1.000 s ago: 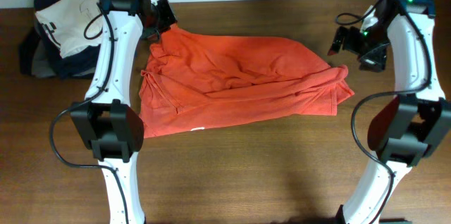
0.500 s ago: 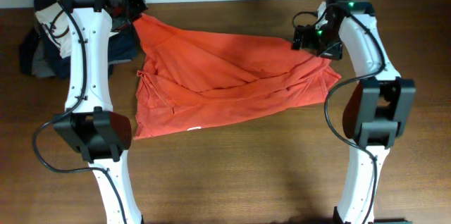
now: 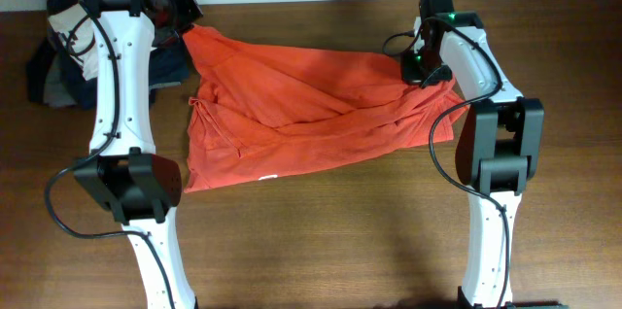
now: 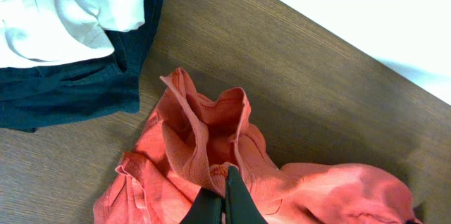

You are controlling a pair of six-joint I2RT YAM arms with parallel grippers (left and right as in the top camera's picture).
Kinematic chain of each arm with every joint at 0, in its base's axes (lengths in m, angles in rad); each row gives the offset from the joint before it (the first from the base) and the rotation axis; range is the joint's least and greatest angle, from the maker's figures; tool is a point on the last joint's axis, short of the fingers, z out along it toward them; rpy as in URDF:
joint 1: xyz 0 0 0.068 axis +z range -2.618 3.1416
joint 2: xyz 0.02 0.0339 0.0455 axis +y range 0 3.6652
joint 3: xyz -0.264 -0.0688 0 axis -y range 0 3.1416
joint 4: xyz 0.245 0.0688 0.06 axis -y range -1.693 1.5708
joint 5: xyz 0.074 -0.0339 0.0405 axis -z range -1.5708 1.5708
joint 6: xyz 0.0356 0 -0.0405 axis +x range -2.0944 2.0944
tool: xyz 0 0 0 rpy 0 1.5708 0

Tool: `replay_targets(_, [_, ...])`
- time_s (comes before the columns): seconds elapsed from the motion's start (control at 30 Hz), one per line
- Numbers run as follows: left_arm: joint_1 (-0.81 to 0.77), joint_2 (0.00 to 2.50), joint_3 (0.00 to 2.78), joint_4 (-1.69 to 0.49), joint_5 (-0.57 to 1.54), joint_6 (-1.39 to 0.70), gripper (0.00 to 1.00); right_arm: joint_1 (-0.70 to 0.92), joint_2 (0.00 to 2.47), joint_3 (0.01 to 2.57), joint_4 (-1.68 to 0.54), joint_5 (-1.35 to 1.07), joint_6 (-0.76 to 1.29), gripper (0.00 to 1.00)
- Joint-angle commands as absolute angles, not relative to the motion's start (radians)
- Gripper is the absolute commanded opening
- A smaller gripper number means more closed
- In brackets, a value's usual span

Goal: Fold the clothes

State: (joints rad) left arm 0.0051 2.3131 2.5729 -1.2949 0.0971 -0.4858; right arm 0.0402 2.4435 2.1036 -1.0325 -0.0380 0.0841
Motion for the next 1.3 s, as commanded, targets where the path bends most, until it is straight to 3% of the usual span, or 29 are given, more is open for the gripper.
replay_targets(0.0, [0.011,2.265,2.592,-1.295,0.081,-0.466,0.0,0.044,2.443,2.12,-1.036,-0.013,0.086,0.04])
replay_targets(0.27, [0.011,2.265,2.592,-1.293,0.081,-0.466,0.01,0.005,2.441,2.572,-1.242,-0.014,0.154,0.04])
replay_targets(0.43, [0.011,2.23,2.592,-1.367,0.082,-0.465,0.0,-0.016,2.433,2.576,-1.392,-0.014,0.155,0.04])
replay_targets(0.57, [0.011,2.229,2.584,-1.689,0.082,-0.465,0.0,-0.117,2.43,2.576,-1.597,-0.105,0.218,0.04])
replay_targets(0.63, [0.002,2.229,2.56,-1.688,0.126,-0.416,0.01,-0.161,2.413,2.577,-1.665,-0.104,0.253,0.04])
replay_targets(0.97, [-0.025,2.229,1.977,-1.689,0.026,-0.409,0.02,-0.175,2.369,2.417,-1.687,0.006,0.241,0.04])
replay_targets(1.0, [-0.026,2.229,1.941,-1.689,0.025,-0.408,0.36,-0.175,2.369,2.41,-1.697,0.005,0.241,0.2])
replay_targets(1.03, [-0.026,2.229,1.917,-1.689,0.025,-0.382,0.96,-0.175,2.369,2.41,-1.699,0.002,0.241,0.69])
replay_targets(1.07, [-0.025,2.229,1.916,-1.688,0.025,-0.361,0.99,-0.175,2.369,2.41,-1.699,-0.011,0.241,0.86])
replay_targets(1.2, [-0.024,2.191,2.02,-1.687,0.048,-0.361,0.95,-0.176,2.369,2.418,-1.697,-0.099,0.241,0.89])
replay_targets(1.23, [-0.029,2.191,2.058,-1.659,0.048,-0.361,0.82,-0.17,2.369,2.418,-1.681,-0.152,0.241,0.83])
replay_targets(1.27, [-0.045,2.191,2.064,-1.567,0.078,-0.361,0.57,-0.155,2.369,2.418,-1.659,-0.158,0.241,0.57])
